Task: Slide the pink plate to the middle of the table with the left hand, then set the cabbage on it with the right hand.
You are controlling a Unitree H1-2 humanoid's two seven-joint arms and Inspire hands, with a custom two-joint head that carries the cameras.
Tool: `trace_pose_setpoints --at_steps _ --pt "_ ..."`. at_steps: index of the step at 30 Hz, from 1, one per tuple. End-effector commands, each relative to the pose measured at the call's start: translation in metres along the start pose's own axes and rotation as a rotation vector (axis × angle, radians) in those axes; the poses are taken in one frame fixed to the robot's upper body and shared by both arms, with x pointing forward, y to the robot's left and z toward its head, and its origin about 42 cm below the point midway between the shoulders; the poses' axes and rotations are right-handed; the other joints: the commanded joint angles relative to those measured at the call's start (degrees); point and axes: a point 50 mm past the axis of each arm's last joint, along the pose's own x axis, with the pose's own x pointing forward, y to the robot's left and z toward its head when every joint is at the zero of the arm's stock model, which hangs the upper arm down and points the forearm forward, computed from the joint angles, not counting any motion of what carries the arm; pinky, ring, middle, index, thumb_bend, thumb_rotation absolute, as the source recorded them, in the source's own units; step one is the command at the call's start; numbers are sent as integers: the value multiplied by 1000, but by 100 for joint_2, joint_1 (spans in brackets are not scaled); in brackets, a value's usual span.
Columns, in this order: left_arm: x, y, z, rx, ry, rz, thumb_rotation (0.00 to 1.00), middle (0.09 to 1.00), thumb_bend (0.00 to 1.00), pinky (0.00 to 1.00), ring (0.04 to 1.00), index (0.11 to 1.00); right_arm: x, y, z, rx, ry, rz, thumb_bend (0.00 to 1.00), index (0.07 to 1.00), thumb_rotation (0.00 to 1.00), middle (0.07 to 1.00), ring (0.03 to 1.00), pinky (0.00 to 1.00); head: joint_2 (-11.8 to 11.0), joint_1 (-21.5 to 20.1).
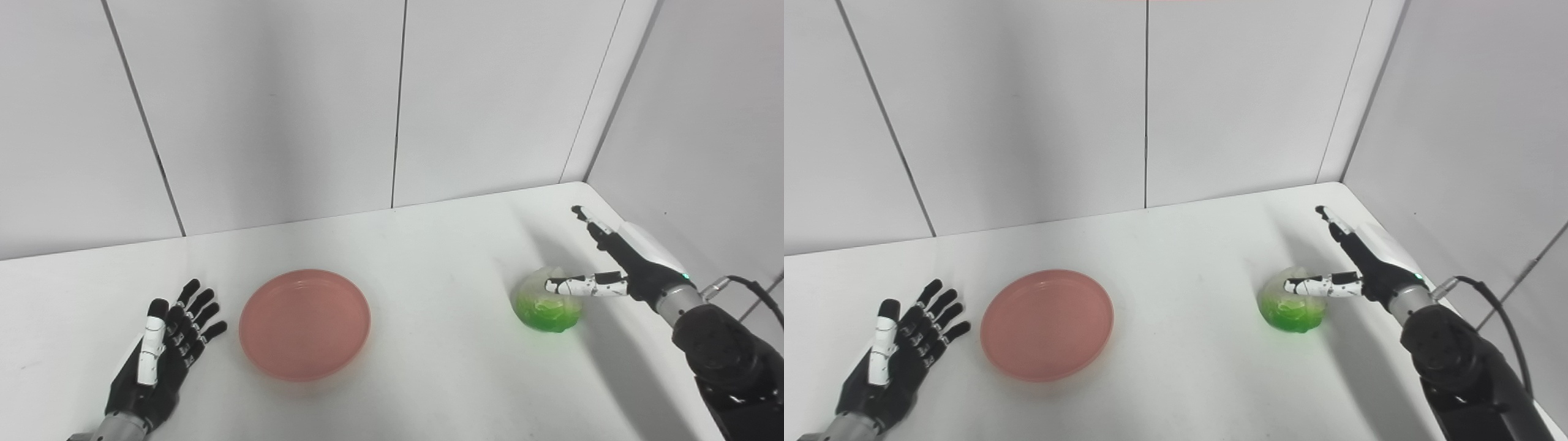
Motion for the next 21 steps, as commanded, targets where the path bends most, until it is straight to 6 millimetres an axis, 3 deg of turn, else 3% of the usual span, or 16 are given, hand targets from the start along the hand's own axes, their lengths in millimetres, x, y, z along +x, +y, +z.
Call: trace_pose_setpoints --at_steps 1,14,21 --pt "-6 7 -12 0 63 21 961 978 859 990 976 981 4 -16 12 -27 -50 -55 1000 1000 520 988 964 868 5 7" --pt "-7 7 -11 4 66 22 974 976 839 994 978 974 12 3 15 -6 -66 -13 1000 999 502 988 965 869 31 -4" --pt "-8 8 -10 12 65 27 947 973 865 975 971 974 12 7 12 -66 -46 -10 1000 977 547 956 936 847 75 -16"
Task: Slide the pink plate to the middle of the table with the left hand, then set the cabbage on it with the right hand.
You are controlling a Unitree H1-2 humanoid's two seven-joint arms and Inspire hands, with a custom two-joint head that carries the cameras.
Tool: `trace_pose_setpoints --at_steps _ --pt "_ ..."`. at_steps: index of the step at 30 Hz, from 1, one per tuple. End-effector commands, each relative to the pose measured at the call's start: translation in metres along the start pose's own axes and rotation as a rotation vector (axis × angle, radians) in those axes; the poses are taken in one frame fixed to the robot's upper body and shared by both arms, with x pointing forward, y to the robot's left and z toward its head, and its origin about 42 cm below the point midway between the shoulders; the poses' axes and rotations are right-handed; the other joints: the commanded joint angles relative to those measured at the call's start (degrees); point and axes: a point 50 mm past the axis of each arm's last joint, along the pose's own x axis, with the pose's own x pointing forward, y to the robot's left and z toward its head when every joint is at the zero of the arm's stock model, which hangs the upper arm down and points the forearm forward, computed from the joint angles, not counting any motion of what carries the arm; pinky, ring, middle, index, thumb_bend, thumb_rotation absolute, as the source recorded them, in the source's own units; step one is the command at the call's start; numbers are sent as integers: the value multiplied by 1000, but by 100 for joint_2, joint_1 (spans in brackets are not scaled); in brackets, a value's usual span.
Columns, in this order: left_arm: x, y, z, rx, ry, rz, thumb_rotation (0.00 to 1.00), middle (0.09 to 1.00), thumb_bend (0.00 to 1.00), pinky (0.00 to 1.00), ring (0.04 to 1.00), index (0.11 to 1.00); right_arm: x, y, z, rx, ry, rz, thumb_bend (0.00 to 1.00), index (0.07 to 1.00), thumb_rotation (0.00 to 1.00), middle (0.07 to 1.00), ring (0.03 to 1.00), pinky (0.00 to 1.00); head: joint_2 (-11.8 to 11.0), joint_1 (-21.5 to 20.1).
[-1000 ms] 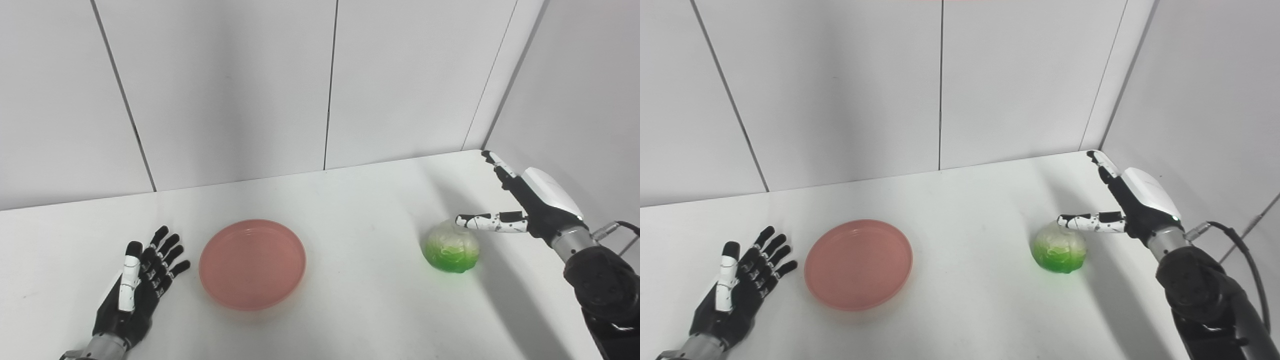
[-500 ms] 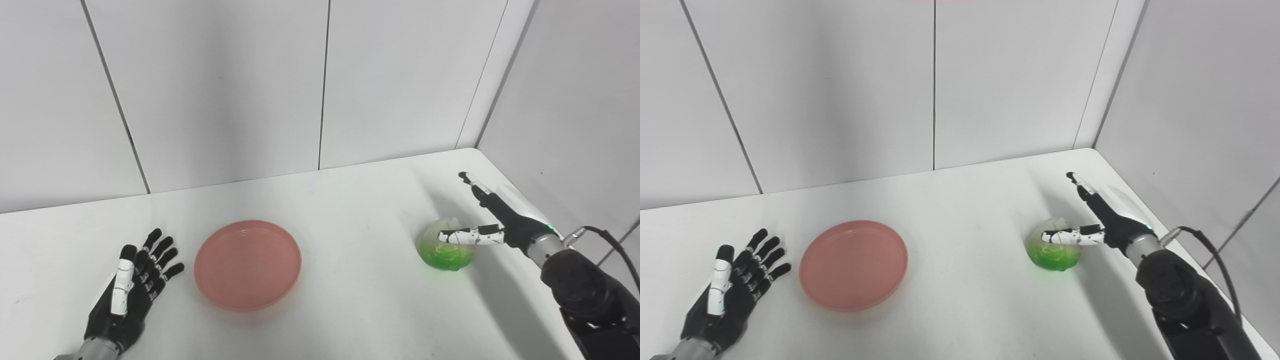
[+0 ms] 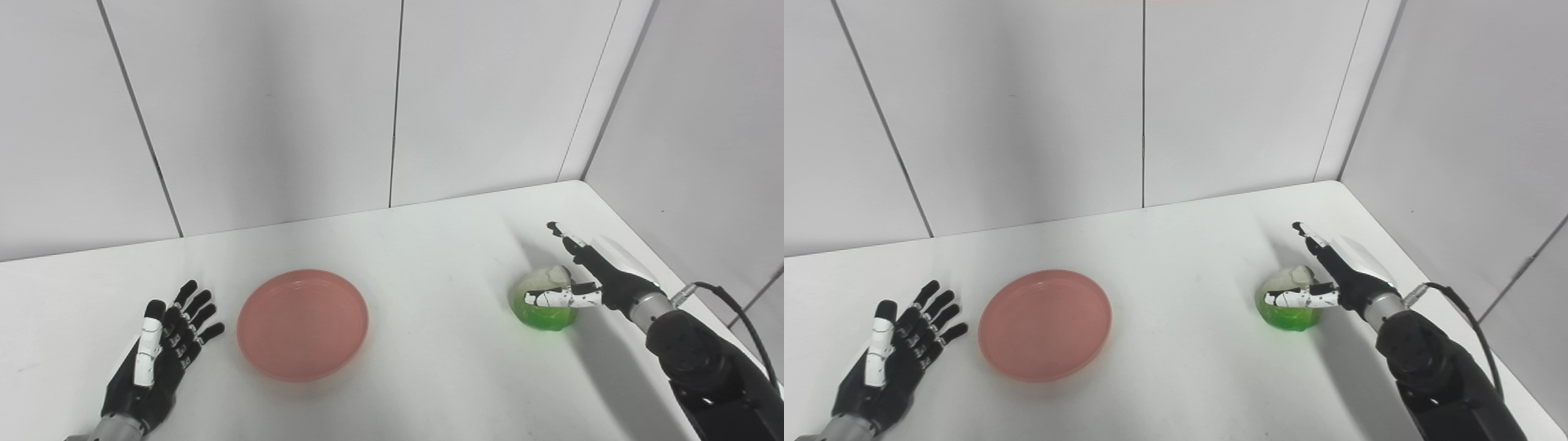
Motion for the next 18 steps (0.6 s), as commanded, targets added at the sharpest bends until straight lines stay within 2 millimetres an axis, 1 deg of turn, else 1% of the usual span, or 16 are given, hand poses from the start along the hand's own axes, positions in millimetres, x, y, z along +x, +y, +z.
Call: trace_pose_setpoints --at_steps 1,5,8,12,13,15,18 --pt "-8 6 -11 6 61 24 947 974 865 974 971 974 1 -20 6 -54 -35 -64 1000 978 547 957 936 847 5 2" --pt "-9 6 -11 0 65 25 962 973 848 976 972 973 1 -20 3 -57 -8 -63 1000 978 552 959 941 851 24 -6" --pt "-9 7 -12 6 64 25 958 970 861 971 968 971 1 -19 1 -49 -1 -65 1000 980 544 957 936 844 38 -15" --pt "-9 6 -10 1 64 23 958 964 854 956 960 967 1 -18 -2 -60 5 -64 1000 974 547 950 925 834 44 -16" --pt "-9 5 -9 2 64 22 964 966 852 967 964 968 1 -17 -2 -62 7 -62 1000 974 548 950 927 840 44 -16" --pt "-10 7 -11 4 62 22 964 970 851 978 971 971 4 -14 -3 -67 8 -56 1000 967 558 948 918 826 59 -12" --pt "-10 8 -12 5 65 28 953 966 868 971 964 967 7 -8 -5 -65 10 -46 1000 965 564 946 911 816 67 -14"
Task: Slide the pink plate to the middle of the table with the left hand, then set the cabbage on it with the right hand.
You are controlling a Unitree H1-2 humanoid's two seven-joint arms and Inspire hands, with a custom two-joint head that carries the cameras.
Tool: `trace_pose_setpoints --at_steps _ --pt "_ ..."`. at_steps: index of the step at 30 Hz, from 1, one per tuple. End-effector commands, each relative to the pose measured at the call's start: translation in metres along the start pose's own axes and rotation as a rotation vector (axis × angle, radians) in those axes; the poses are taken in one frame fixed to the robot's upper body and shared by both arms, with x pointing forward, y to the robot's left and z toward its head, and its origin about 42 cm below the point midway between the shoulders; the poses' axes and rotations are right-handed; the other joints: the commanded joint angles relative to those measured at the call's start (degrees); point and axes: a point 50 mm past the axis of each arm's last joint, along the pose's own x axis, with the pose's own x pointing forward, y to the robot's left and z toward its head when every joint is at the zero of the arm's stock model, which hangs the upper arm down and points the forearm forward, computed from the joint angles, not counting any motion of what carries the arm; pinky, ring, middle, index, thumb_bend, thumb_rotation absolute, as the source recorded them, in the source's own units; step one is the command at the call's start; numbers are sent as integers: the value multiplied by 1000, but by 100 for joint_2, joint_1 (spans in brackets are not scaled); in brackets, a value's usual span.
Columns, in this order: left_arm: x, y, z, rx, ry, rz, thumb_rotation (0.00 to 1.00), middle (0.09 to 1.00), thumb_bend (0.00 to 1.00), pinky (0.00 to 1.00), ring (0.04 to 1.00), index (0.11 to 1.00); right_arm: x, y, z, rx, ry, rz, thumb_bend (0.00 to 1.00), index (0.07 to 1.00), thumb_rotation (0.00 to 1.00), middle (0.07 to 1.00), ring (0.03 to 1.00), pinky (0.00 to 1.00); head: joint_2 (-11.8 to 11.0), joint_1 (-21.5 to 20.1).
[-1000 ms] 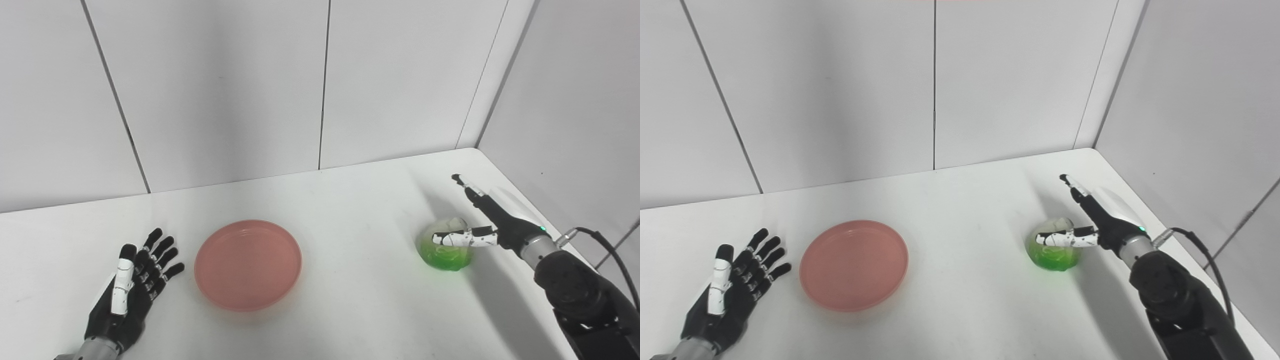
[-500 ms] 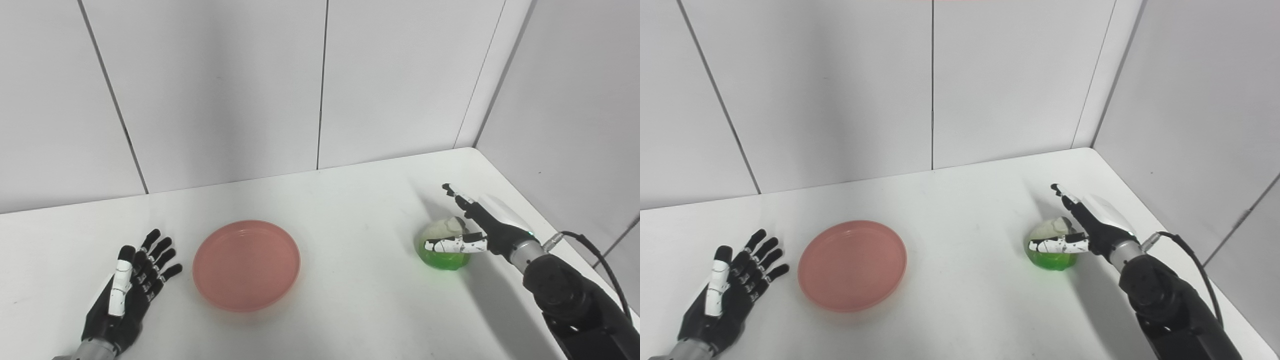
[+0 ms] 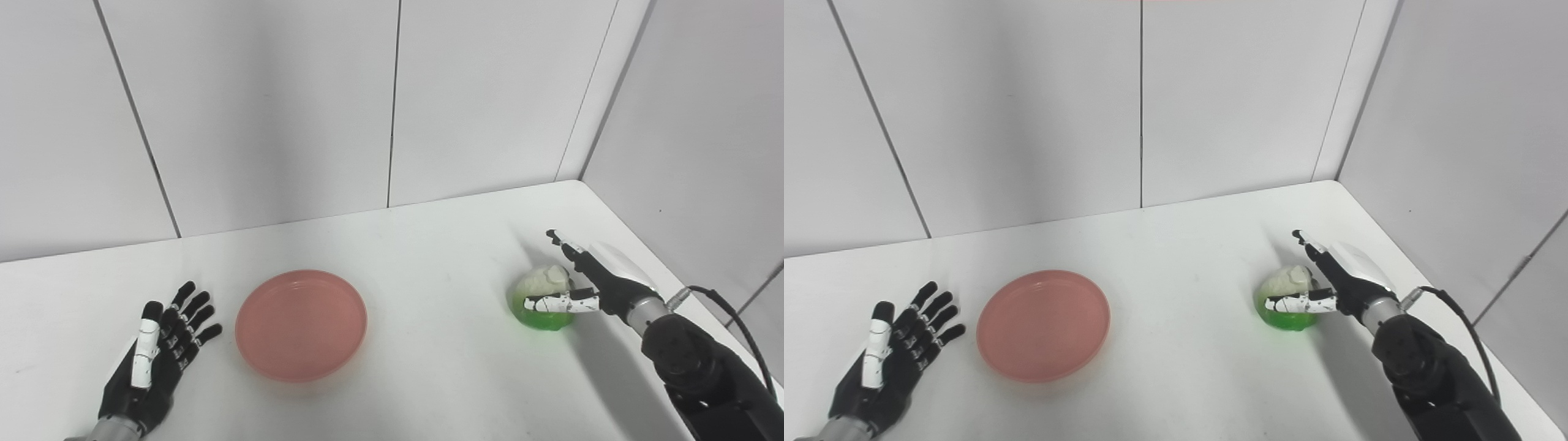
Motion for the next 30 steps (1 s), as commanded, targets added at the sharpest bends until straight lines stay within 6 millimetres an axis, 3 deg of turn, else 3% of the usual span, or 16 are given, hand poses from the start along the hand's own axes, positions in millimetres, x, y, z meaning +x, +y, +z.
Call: trace_pose_setpoints --at_steps 1,14,23,26,27,29,30 --pt "-9 7 -12 4 63 25 953 967 867 973 966 967 4 -16 7 -31 -39 -58 1000 966 563 950 914 820 5 3" --pt "-10 9 -12 4 70 14 967 970 862 979 970 969 16 -5 2 28 -47 -22 1000 965 520 960 934 854 31 -15" --pt "-10 9 -11 2 68 16 954 968 867 980 969 967 25 2 -3 54 -72 -72 1000 916 466 915 899 843 47 -18" --pt "-10 8 -10 4 64 15 956 968 872 979 965 968 28 4 -4 100 -81 -140 983 758 237 750 743 708 53 -20" --pt "-10 9 -11 0 65 15 956 969 872 980 965 968 29 5 -4 125 -93 -163 982 753 229 743 736 703 62 -26" --pt "-10 10 -12 -2 67 17 951 971 874 986 969 971 30 6 -4 165 -125 -200 919 634 87 615 595 581 65 -25" --pt "-10 10 -13 -1 68 18 955 967 868 978 966 966 31 7 -3 179 -142 -216 658 547 28 508 503 489 65 -25"
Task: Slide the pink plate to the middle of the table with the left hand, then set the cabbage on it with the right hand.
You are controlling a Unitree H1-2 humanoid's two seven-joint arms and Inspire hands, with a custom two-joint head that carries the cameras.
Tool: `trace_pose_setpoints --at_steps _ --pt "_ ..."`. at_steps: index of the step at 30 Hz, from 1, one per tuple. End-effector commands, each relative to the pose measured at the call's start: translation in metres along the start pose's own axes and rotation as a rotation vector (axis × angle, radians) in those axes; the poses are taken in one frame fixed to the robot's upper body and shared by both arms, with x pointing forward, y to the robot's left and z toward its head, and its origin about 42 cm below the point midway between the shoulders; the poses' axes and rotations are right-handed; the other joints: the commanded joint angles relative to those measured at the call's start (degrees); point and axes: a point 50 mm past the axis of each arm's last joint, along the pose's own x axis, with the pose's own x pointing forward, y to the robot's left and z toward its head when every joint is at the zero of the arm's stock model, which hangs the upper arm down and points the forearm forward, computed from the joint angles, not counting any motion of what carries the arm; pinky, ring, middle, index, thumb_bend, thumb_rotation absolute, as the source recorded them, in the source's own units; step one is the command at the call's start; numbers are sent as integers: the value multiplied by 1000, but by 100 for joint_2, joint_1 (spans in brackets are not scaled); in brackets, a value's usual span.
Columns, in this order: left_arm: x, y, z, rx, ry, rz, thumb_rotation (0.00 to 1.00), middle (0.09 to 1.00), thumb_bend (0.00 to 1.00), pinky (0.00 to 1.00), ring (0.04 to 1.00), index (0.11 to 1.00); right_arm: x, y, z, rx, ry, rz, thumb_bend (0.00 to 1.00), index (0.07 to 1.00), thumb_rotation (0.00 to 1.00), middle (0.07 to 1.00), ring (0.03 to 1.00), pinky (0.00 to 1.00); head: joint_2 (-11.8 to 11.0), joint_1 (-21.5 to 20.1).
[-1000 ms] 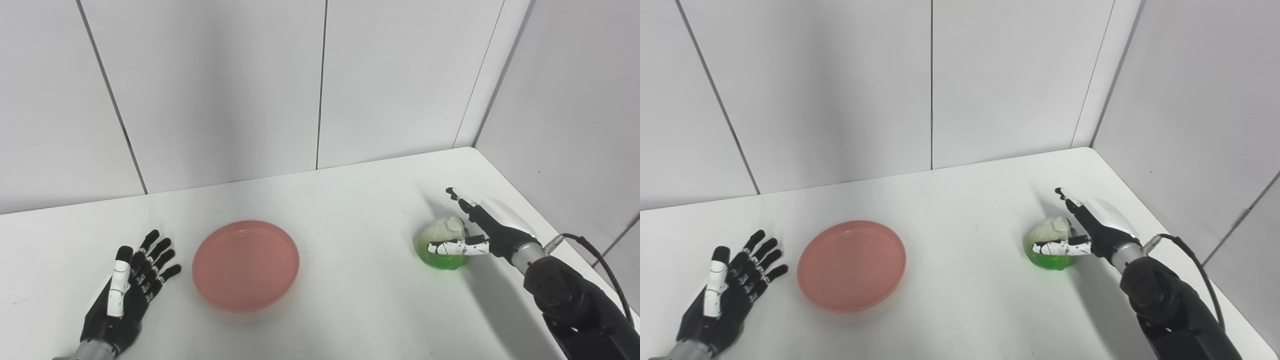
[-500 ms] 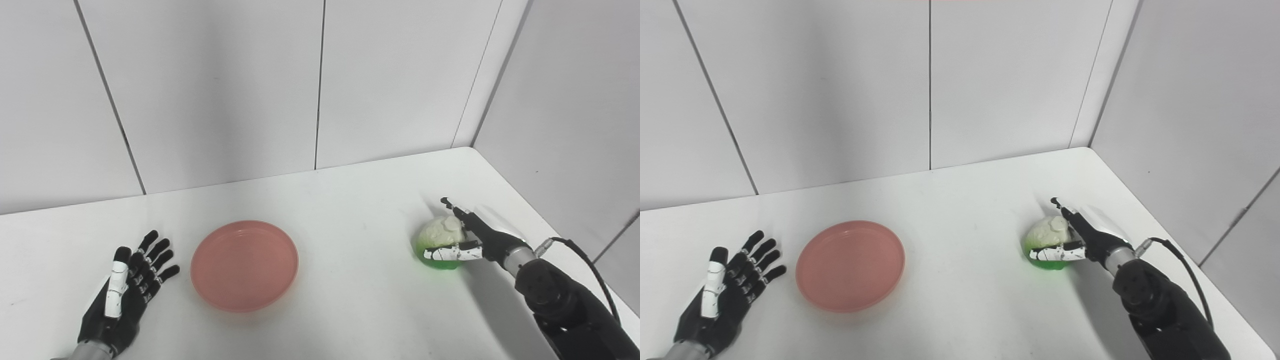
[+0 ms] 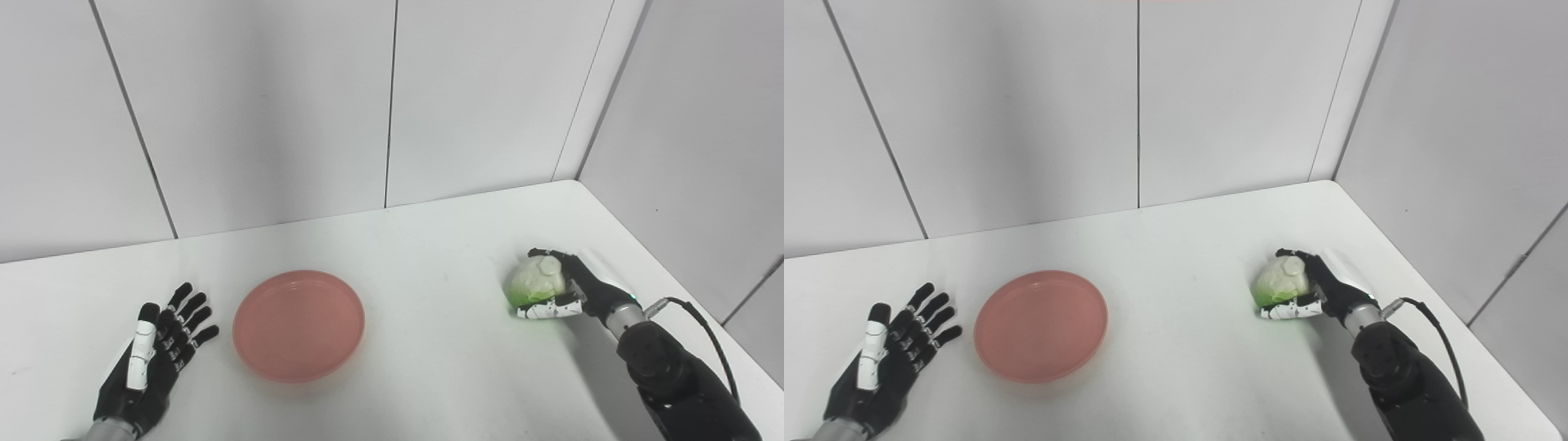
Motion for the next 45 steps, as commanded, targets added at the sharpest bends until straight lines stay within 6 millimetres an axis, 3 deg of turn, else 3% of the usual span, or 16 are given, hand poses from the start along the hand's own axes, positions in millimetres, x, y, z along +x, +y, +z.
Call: trace_pose_setpoints --at_steps 1,3,6,20,32,39,45 --pt "-9 8 -13 -2 66 24 956 966 867 977 965 965 8 -16 12 13 -112 -100 612 532 18 490 487 473 7 -3" --pt "-9 7 -12 -3 65 23 952 964 868 969 962 963 10 -14 12 22 -136 -128 544 507 2 444 411 388 8 -1" --pt "-9 7 -12 -2 62 20 953 964 865 977 963 963 13 -10 10 40 -174 -157 531 504 0 434 384 351 5 -2" --pt "-7 3 -15 1 67 25 954 972 865 974 969 971 17 -15 15 36 -192 -162 531 499 0 445 389 362 -28 125" --pt "-2 -8 -20 16 76 38 958 971 871 971 967 968 18 -33 67 15 -284 -127 529 507 0 450 414 370 -82 335" --pt "-1 -15 -21 16 74 21 974 975 859 979 974 976 26 -30 97 60 -364 -85 531 497 0 453 402 362 -100 495" --pt "1 -20 -23 24 81 26 982 979 863 981 978 981 30 -23 112 43 -402 -73 527 516 0 438 381 329 -114 626"
